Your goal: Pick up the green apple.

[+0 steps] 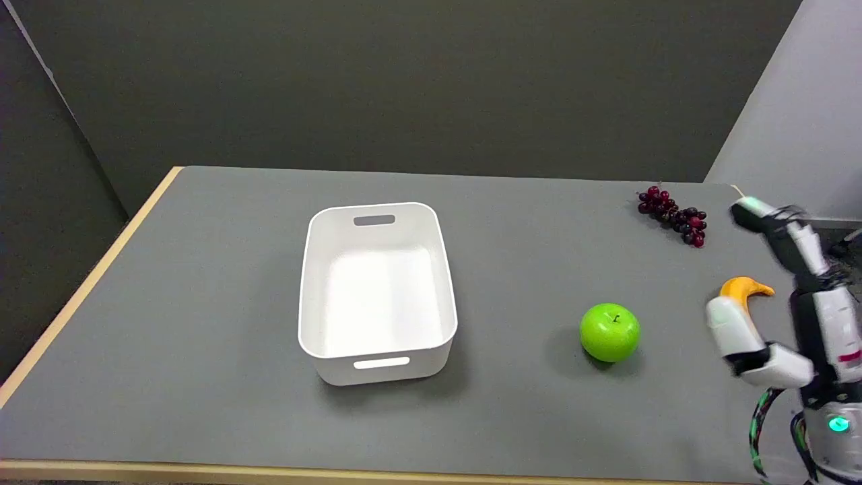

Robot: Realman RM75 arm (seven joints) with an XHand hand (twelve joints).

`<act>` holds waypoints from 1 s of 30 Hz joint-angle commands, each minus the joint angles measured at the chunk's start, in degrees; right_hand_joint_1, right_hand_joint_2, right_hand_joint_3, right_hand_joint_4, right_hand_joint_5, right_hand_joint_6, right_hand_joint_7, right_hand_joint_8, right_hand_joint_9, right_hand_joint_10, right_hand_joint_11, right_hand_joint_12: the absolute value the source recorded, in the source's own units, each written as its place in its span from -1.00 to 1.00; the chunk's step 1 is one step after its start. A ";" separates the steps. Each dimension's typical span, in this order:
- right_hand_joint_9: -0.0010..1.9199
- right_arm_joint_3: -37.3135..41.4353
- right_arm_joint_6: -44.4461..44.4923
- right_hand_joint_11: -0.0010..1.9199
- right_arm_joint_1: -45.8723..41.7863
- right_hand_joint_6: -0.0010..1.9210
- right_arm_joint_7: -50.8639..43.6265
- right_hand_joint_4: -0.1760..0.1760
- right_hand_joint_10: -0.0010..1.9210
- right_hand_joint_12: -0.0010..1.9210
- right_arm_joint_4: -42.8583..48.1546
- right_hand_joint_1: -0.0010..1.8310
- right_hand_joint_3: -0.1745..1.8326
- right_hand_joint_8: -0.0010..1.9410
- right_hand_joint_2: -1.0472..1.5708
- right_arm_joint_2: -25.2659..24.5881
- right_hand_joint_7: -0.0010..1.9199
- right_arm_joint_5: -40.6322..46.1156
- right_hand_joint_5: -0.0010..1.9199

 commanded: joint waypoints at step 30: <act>-0.81 -2.69 -27.25 -1.00 1.85 -0.51 -26.25 0.09 -0.13 0.24 -0.64 -0.53 -0.01 -0.60 0.27 1.67 -0.65 -8.13 -0.72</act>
